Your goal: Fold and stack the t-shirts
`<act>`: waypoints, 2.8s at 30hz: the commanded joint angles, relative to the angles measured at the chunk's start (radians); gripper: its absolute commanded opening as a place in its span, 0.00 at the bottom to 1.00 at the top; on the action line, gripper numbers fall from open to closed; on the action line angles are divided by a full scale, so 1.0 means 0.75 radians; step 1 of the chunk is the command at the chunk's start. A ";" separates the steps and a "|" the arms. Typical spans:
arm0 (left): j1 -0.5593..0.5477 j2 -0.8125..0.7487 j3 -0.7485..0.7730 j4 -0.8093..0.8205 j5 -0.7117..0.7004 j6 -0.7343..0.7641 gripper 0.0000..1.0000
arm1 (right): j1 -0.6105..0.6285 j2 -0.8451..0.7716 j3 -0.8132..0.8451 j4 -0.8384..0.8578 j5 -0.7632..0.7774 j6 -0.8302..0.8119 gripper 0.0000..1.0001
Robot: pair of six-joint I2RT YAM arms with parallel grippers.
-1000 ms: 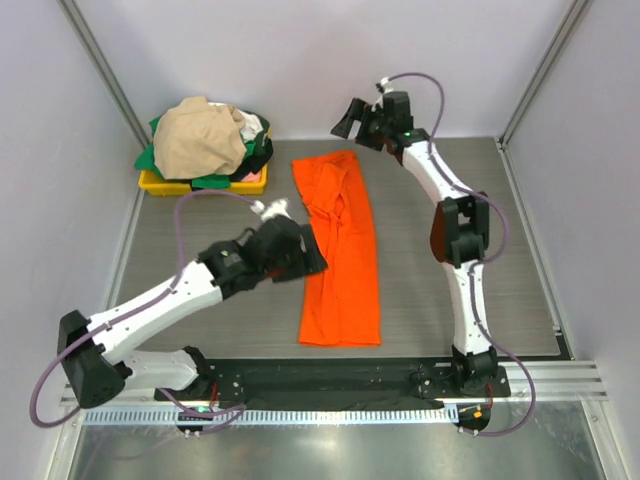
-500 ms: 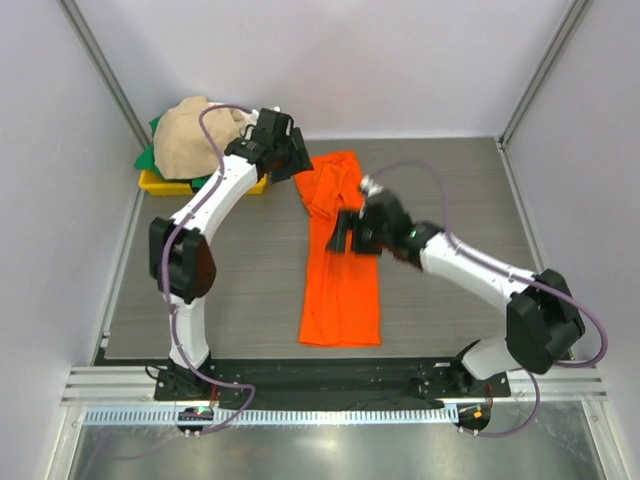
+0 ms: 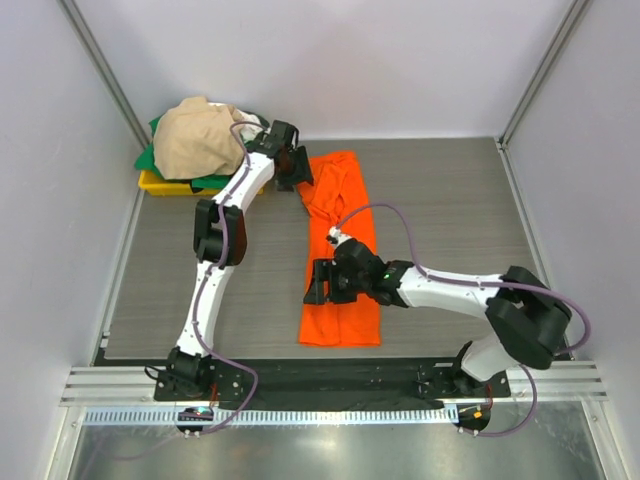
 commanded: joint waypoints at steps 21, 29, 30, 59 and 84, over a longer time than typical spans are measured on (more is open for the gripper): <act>0.083 0.251 0.241 0.169 0.110 0.106 0.64 | 0.290 0.313 -0.084 0.232 -0.040 0.174 0.67; 0.093 -0.033 0.194 0.149 0.151 0.069 0.74 | 0.286 0.227 0.237 -0.170 0.116 -0.032 0.87; 0.096 -0.147 0.167 0.143 0.147 0.063 0.75 | 0.282 0.205 0.336 -0.225 0.146 -0.093 0.91; -0.383 -2.496 -2.342 -0.093 -0.084 -0.485 0.73 | 0.441 -0.798 -0.646 -0.313 0.351 0.767 0.70; -1.007 -2.253 -2.751 0.498 -0.211 -0.970 0.66 | 0.552 -0.789 -0.763 -0.257 0.435 0.849 0.20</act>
